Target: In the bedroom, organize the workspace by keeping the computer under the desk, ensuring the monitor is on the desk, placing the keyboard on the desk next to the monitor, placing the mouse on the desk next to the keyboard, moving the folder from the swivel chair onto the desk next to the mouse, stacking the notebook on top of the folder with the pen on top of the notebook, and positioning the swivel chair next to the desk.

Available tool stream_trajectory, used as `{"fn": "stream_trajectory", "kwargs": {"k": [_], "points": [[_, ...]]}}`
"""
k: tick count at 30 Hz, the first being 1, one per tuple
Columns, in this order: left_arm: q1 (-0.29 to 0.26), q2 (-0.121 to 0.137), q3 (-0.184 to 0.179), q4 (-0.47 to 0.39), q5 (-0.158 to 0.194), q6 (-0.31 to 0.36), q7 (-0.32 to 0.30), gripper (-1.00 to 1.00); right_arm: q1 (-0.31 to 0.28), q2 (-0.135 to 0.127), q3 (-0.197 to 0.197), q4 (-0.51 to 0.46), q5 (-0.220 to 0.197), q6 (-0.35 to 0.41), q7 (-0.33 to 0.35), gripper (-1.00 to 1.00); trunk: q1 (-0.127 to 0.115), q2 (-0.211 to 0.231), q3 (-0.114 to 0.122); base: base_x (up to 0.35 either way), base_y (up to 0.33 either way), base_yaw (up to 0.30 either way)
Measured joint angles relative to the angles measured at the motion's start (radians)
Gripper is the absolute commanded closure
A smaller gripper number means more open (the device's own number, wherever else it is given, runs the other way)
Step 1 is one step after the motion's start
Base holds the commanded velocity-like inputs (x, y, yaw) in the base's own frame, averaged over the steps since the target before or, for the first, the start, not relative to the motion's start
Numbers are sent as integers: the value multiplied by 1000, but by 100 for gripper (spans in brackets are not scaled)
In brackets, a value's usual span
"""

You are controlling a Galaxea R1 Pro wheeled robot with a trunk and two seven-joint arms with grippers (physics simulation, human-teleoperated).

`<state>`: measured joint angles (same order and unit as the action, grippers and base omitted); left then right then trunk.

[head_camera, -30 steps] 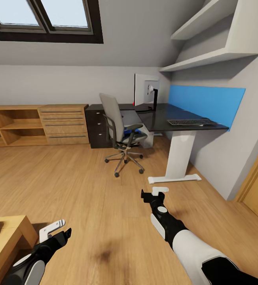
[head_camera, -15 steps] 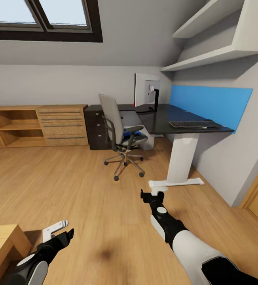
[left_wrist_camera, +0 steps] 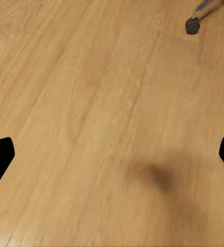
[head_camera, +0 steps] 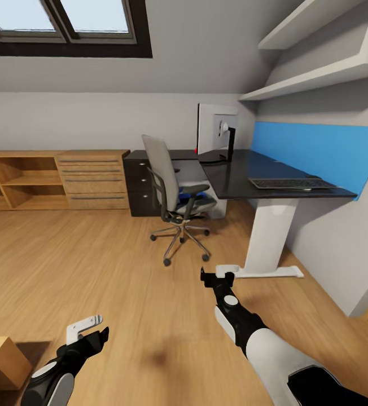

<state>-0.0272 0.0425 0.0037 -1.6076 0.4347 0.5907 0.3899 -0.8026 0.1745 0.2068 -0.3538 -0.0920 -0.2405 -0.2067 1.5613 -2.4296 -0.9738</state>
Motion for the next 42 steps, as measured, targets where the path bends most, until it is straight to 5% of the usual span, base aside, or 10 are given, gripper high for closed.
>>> {"fn": "stream_trajectory", "kwargs": {"k": [12, 24, 39, 40, 42], "points": [[0, 0, 0, 0, 0, -1, 0, -100, 0, 0, 12, -2, 56, -50, 0, -100, 0, 0, 0, 317, -5, 1], [0, 0, 1, 0, 0, -2, 1, -100, 0, 0, 11, 2, 62, -219, -1, -100, 0, 0, 0, 324, -12, 0], [0, 0, 5, 0, 0, -1, 0, -100, 0, 0, 10, 3, 58, -227, -55, -100, 0, 0, 0, 314, -39, 0], [0, 1, 18, 0, 0, -1, 2, -100, 0, 0, 13, 4, 59, -220, -120, -100, 0, 0, 0, 123, 0, 0], [0, 1, 31, 0, 0, -1, 2, -100, 0, 0, 14, 4, 59, -206, -133, -100, 0, 0, 0, 65, 0, 0]]}}
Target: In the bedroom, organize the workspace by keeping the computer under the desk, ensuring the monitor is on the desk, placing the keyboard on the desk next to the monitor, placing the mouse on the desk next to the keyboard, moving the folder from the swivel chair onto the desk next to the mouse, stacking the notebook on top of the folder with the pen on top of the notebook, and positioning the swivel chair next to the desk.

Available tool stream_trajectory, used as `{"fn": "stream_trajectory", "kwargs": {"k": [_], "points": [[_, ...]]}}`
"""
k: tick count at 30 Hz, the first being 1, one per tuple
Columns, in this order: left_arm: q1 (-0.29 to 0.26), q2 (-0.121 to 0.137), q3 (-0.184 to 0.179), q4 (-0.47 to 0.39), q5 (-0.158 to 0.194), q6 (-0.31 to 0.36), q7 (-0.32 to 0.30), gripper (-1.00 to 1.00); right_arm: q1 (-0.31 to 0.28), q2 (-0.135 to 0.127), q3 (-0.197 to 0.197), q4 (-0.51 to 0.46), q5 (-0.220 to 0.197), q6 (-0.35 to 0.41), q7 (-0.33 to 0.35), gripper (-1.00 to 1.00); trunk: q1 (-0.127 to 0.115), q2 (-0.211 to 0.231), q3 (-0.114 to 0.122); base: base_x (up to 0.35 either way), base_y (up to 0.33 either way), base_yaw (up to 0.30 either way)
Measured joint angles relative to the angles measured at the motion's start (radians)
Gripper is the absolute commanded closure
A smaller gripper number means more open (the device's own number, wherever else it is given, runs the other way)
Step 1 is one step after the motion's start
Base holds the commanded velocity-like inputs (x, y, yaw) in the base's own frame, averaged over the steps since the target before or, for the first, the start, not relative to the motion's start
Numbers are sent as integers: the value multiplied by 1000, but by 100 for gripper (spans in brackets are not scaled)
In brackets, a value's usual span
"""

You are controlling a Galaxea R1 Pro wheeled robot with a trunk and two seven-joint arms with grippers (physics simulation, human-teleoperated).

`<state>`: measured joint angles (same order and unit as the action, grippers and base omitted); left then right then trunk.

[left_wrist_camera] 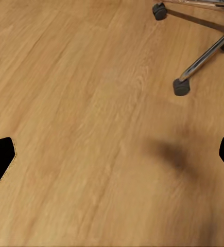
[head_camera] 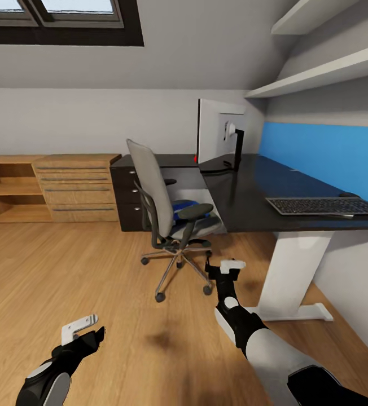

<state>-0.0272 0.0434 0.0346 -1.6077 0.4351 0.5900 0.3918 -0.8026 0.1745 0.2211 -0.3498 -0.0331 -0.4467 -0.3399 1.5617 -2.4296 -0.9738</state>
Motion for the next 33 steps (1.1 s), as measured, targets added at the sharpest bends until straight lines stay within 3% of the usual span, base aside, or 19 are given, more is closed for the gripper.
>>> {"fn": "stream_trajectory", "kwargs": {"k": [4, 7, 11, 15, 17, 21, 24, 27, 33], "points": [[0, 1, 18, 0, 0, 1, 0, -100, 0, 0, 2, -1, 0, 105, 13, -100, 0, 0, 0, 23, 0, 0], [0, 1, 21, 0, 1, 1, 0, -100, 0, 0, 1, -1, -4, 136, 42, -100, 0, 0, 0, 3, 0, 0], [0, 0, 23, 0, 1, 0, 0, -100, 0, 0, -1, -19, -93, 208, 54, -100, 0, 0, 0, 0, 0, 0], [0, 0, 23, 0, 1, 0, 0, -100, -3, 0, 0, -89, -118, 371, 55, -100, 0, 0, 0, 0, 0, 0], [0, 0, 23, 0, 1, 0, 0, -100, -22, 0, -3, -97, -123, 412, 56, -100, 0, 0, 0, 0, 0, 0], [0, 1, 24, -2, 1, -1, -1, -100, -70, 0, -10, -17, -136, 426, 64, -100, 0, 0, 0, 0, 0, 0], [0, 1, 24, -3, 1, -1, -2, -100, -79, 0, -8, 55, -136, 392, 66, -100, 0, 0, 0, 0, 0, 0], [0, 0, 20, -6, 2, -4, -2, -100, -84, 0, -2, 92, -132, 344, 63, -100, 0, 0, 0, 21, 0, 0], [0, -1, 20, -9, 2, -6, -3, -100, -85, 0, -1, 104, -130, 325, 65, -100, 0, 0, 0, 213, 0, 0]]}}
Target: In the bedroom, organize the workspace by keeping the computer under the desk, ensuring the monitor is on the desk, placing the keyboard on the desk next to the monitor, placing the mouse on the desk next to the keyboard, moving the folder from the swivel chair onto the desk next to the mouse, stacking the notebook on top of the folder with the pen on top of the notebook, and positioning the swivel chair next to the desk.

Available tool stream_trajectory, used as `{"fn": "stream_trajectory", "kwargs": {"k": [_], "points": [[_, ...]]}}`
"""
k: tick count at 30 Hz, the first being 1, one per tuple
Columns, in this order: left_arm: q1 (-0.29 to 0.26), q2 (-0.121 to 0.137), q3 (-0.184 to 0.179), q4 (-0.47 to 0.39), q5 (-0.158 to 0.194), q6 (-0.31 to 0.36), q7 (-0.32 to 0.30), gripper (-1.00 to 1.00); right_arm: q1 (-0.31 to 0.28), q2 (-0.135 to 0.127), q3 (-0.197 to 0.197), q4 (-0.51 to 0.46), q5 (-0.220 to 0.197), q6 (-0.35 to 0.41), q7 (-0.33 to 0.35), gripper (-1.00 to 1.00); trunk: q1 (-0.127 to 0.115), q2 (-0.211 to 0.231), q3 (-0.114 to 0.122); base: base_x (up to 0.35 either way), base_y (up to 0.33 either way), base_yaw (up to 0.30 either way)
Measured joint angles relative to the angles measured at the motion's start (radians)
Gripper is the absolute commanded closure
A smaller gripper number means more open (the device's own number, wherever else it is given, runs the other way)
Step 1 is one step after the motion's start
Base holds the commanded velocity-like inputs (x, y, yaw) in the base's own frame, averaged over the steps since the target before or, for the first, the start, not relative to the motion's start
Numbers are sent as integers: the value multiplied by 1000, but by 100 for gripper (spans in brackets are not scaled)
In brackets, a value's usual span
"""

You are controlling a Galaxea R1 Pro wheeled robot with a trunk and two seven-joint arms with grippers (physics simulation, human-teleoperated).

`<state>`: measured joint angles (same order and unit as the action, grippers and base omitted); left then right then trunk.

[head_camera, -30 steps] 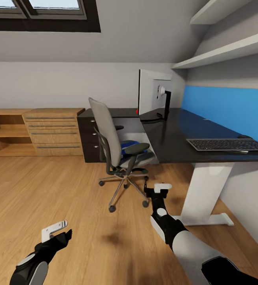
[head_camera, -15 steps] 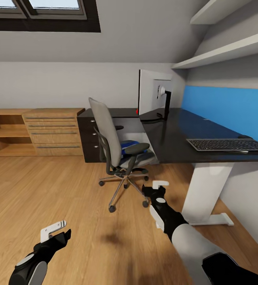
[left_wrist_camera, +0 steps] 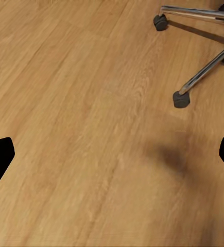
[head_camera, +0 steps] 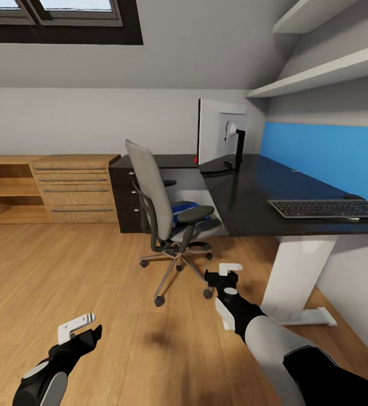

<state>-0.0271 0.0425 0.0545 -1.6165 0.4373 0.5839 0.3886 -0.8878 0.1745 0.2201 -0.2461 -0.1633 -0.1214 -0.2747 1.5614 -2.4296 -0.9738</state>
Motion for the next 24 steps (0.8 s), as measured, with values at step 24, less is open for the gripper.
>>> {"fn": "stream_trajectory", "kwargs": {"k": [24], "points": [[0, 0, 1, 0, 0, 2, 0, -100, 1, 0, 1, 2, -3, -76, 2, -100, 0, 0, 0, 167, 19, 0]]}}
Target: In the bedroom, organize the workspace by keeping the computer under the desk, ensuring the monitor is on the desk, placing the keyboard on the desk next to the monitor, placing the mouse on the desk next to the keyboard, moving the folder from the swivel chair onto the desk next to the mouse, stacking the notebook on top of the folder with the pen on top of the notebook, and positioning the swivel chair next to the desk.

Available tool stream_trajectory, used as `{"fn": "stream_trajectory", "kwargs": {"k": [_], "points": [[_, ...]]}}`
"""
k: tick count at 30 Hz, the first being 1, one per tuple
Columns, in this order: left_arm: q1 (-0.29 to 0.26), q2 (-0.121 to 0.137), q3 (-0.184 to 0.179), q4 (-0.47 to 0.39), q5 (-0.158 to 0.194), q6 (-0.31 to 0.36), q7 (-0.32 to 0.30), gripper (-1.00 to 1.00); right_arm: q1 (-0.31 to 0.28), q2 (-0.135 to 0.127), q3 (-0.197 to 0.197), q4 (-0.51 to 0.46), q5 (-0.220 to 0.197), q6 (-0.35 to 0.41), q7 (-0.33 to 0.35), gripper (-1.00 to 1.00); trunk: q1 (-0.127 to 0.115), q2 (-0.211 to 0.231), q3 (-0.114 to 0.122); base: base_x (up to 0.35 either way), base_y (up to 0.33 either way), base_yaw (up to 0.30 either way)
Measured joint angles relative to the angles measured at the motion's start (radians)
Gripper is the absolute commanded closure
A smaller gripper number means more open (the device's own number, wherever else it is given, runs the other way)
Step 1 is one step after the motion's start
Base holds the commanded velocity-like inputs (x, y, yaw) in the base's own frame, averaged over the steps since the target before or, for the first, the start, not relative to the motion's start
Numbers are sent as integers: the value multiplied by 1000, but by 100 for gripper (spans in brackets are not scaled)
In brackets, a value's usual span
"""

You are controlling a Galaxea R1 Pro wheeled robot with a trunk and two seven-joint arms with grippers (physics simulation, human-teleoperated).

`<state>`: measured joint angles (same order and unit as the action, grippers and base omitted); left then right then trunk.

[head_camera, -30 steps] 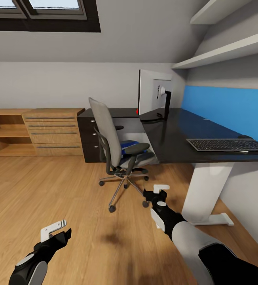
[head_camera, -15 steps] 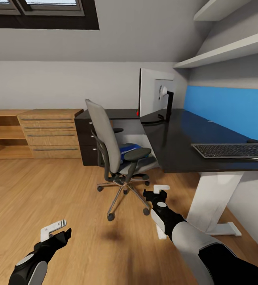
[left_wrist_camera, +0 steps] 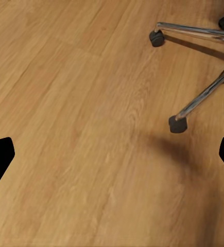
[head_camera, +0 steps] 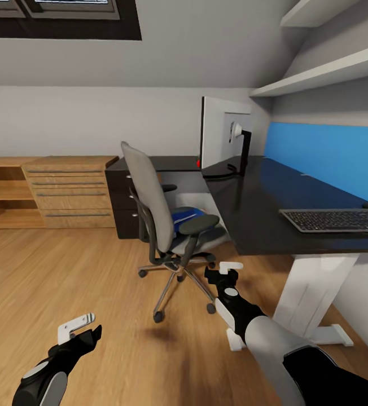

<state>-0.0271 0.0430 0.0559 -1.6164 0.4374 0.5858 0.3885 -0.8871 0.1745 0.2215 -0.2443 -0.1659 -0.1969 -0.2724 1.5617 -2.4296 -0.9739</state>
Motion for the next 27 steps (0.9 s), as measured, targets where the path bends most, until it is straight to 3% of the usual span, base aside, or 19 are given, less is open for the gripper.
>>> {"fn": "stream_trajectory", "kwargs": {"k": [17, 27], "points": [[0, 1, 0, 0, -1, -1, 0, -100, 0, 0, 0, -1, 0, -1, 0, -100, 0, 0, 0, 181, 49, 0], [0, 1, 1, 1, -2, 0, 1, -100, 0, 0, -1, -3, 0, -22, 0, -100, 0, 0, 0, 32, -2, 3]]}}
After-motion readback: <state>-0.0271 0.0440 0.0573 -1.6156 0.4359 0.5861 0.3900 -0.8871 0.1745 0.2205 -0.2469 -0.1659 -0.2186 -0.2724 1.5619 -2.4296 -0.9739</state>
